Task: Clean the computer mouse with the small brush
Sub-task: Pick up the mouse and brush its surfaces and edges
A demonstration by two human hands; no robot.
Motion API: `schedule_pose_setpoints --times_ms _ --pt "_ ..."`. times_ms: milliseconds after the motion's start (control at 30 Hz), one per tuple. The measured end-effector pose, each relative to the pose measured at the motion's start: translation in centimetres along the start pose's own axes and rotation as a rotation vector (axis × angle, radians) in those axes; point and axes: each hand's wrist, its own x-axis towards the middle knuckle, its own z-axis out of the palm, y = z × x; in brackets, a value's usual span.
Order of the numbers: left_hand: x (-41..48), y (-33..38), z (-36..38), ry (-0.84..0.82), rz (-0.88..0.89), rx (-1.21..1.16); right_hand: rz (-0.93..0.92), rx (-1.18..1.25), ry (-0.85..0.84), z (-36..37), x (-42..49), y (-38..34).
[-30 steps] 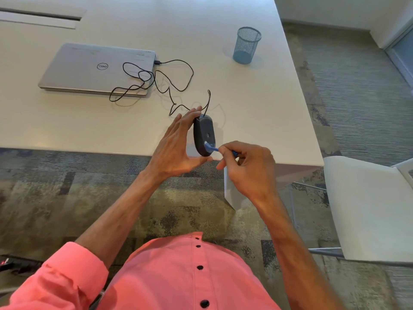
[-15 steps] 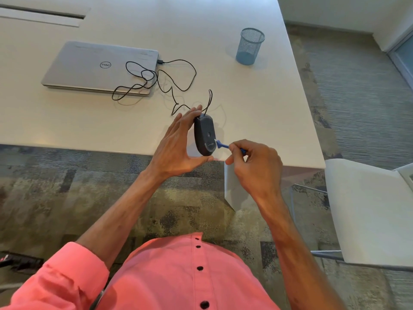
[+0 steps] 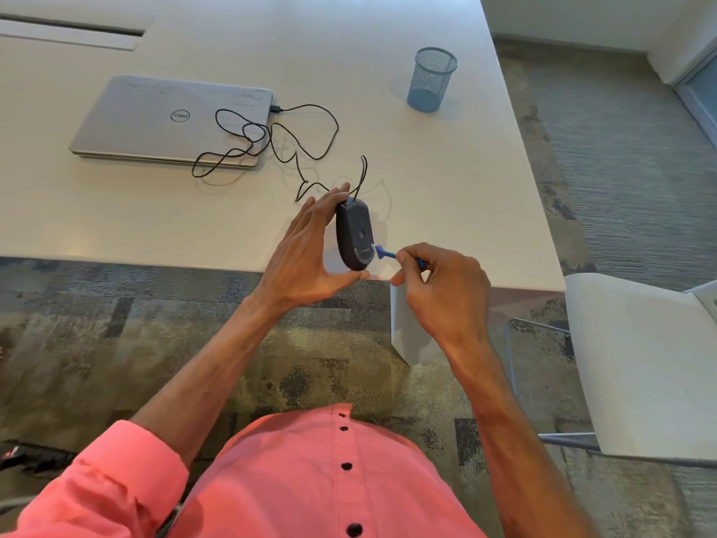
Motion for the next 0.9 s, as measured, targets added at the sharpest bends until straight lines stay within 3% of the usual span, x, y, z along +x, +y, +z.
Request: schedule_pose_setpoints --times_ms 200,300,433,733,900 --pt "-0.1 -0.2 0.0 -0.001 0.007 0.003 -0.125 0.112 -0.056 0.1 -1.0 -1.4" --pt "-0.1 -0.2 0.0 -0.007 0.024 0.009 -0.062 0.268 0.054 0.1 -0.3 -1.7" --pt "-0.3 0.2 -0.2 -0.023 0.038 0.007 0.016 0.177 0.197 0.6 1.3 -1.6" --pt "-0.5 0.4 -0.4 -0.009 0.045 0.011 -0.117 0.327 0.054 1.5 0.6 -3.0" --pt "-0.7 0.2 -0.7 -0.007 0.047 0.016 -0.030 0.339 0.174 0.8 1.2 -2.4"
